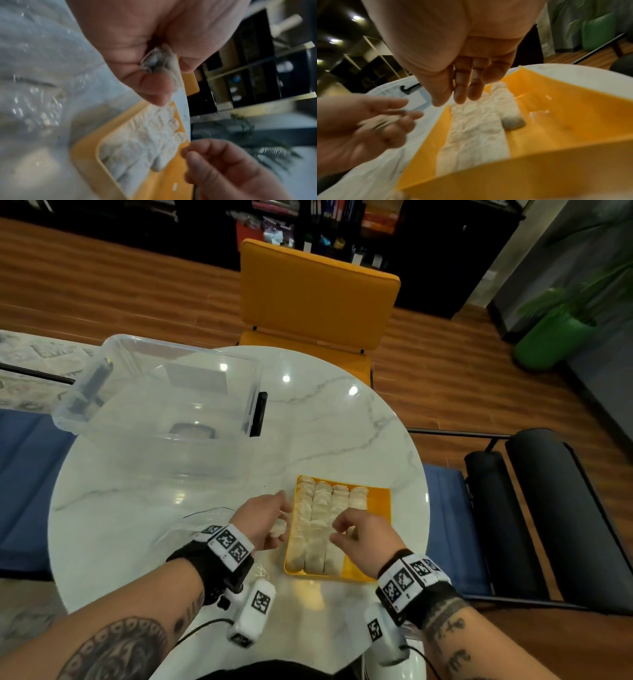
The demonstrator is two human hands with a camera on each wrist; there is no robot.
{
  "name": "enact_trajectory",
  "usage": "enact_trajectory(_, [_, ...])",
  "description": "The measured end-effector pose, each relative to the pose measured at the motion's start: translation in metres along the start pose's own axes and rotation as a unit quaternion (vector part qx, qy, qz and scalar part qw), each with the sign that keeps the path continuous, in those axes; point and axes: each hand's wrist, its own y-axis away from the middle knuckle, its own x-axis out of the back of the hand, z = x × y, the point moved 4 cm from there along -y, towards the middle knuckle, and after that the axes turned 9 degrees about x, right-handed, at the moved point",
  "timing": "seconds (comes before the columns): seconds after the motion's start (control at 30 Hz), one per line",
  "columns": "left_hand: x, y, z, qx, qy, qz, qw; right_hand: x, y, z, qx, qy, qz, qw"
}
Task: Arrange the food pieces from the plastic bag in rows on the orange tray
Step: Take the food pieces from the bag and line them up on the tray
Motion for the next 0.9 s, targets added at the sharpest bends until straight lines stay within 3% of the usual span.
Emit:
enact_trajectory(0.07, [-0.007,0.006,0.001,0.040,0.113,-0.069,0.990,-0.010,0.007,-0.016,0.054,-0.019,0.015,0.998])
enact_trajectory(0.2, [-0.017,0.016,0.002,0.054,0.169,-0.151,0.972,-0.014,0.015,-0.043,0.124,-0.044,0.064,0.989])
enact_trajectory(0.3, [-0.024,0.026,0.004,0.053,0.157,-0.196,0.967,-0.014,0.015,-0.050,0.121,-0.048,0.080,0.988])
enact_trajectory(0.4, [-0.029,0.034,0.003,0.040,0.163,-0.208,0.964,-0.014,0.014,-0.046,0.056,-0.069,0.113,0.990])
enact_trajectory(0.53, [-0.029,0.038,-0.001,0.006,0.130,-0.180,0.975,-0.013,0.014,-0.039,0.019,-0.095,0.134,0.986])
enact_trajectory(0.67, [-0.030,0.043,-0.007,-0.059,-0.022,-0.150,0.987,-0.021,0.022,-0.029,0.003,-0.177,0.154,0.972])
enact_trajectory(0.8, [-0.028,0.040,-0.016,-0.138,-0.179,-0.098,0.969,-0.028,0.035,-0.023,0.008,-0.197,0.148,0.969])
enact_trajectory(0.9, [-0.028,0.037,-0.020,-0.161,-0.227,-0.088,0.956,-0.032,0.041,-0.017,0.006,-0.180,0.124,0.976])
